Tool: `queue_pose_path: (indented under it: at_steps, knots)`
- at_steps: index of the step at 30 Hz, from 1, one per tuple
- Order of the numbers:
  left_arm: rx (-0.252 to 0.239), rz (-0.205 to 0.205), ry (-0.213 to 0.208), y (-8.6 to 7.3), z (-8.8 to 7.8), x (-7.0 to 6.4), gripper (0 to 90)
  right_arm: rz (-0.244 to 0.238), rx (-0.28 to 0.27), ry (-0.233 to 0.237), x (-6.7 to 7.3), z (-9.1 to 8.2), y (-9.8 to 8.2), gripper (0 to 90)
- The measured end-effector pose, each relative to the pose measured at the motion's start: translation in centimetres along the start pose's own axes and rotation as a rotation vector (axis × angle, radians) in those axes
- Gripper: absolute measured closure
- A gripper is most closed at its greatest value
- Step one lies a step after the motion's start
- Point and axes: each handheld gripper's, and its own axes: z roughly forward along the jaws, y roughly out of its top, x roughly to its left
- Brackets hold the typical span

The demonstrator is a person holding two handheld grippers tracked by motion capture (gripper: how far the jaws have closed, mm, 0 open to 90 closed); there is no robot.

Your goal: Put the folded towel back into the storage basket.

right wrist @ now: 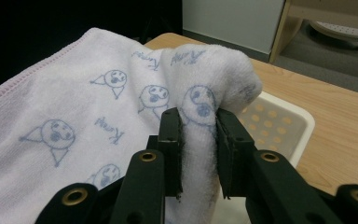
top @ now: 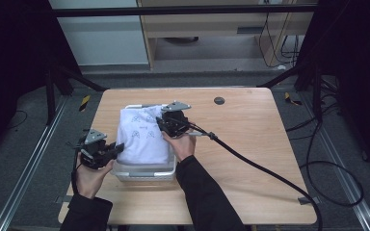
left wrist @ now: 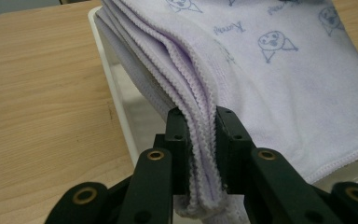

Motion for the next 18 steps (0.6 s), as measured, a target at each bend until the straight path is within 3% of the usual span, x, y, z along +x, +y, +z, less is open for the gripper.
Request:
queue_pose_path:
  at_steps: [18]
  knots:
    - [0.049,0.014,0.008,-0.7,1.7,-0.2,75.6,0.011,0.045,-0.013,-0.5,1.3,-1.2,73.6]
